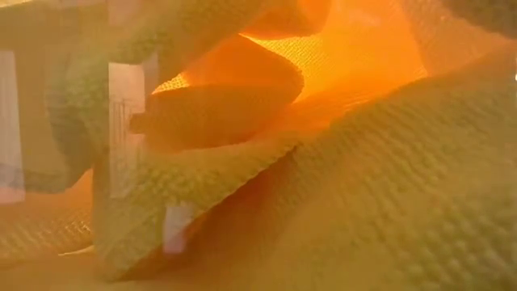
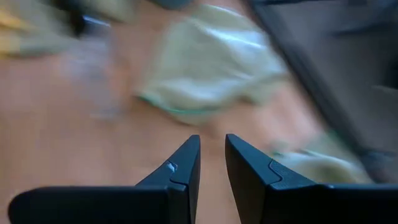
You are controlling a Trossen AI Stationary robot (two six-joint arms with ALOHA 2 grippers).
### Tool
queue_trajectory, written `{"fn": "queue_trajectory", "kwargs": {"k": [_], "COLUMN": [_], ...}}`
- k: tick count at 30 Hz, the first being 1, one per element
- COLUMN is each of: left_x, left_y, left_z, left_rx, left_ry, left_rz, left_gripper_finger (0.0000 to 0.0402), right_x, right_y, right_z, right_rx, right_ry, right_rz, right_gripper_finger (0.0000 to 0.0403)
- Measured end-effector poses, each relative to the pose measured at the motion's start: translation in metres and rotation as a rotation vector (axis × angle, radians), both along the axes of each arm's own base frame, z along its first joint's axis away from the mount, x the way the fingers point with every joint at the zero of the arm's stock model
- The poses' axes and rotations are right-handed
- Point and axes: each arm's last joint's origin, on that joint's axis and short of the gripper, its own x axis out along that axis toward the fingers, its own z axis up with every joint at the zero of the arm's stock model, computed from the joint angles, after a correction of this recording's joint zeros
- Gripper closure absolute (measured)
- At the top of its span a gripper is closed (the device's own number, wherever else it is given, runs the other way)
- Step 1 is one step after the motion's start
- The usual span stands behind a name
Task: Sort microfiber towel by color & place in baskets
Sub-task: Put the green towel into the green bin
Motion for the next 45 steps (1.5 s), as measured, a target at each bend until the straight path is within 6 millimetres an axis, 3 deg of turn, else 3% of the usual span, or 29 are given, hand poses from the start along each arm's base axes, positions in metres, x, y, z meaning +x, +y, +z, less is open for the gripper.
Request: {"fn": "queue_trajectory", "kwargs": {"k": [5, 9, 14, 25, 34, 45], "left_x": [0.001, 0.003, 0.006, 0.022, 0.034, 0.036], "left_y": [0.003, 0.005, 0.007, 0.01, 0.013, 0.013], "left_z": [-0.001, -0.004, -0.009, -0.011, -0.015, -0.011], "left_rx": [-0.002, -0.005, -0.007, 0.101, 0.191, 0.194], "left_ry": [0.005, 0.011, 0.033, 0.068, 0.119, 0.077], "left_rz": [0.12, 0.159, 0.232, 0.307, 0.365, 0.369], "left_gripper_finger": [0.0244, 0.0244, 0.0245, 0.0244, 0.0245, 0.0244], "right_x": [-0.019, -0.036, -0.045, -0.032, -0.033, -0.015], "right_y": [-0.019, -0.034, -0.048, -0.096, -0.139, -0.172], "right_z": [-0.014, -0.023, -0.034, -0.05, -0.075, -0.102], "right_rx": [-0.208, -0.209, -0.181, -0.127, -0.039, -0.008], "right_ry": [0.188, 0.299, 0.297, 0.161, 0.216, 0.17], "right_rz": [-0.199, -0.335, -0.465, -0.737, -0.935, -1.075], "right_gripper_finger": [0.0335, 0.0335, 0.0335, 0.0335, 0.0335, 0.0335]}}
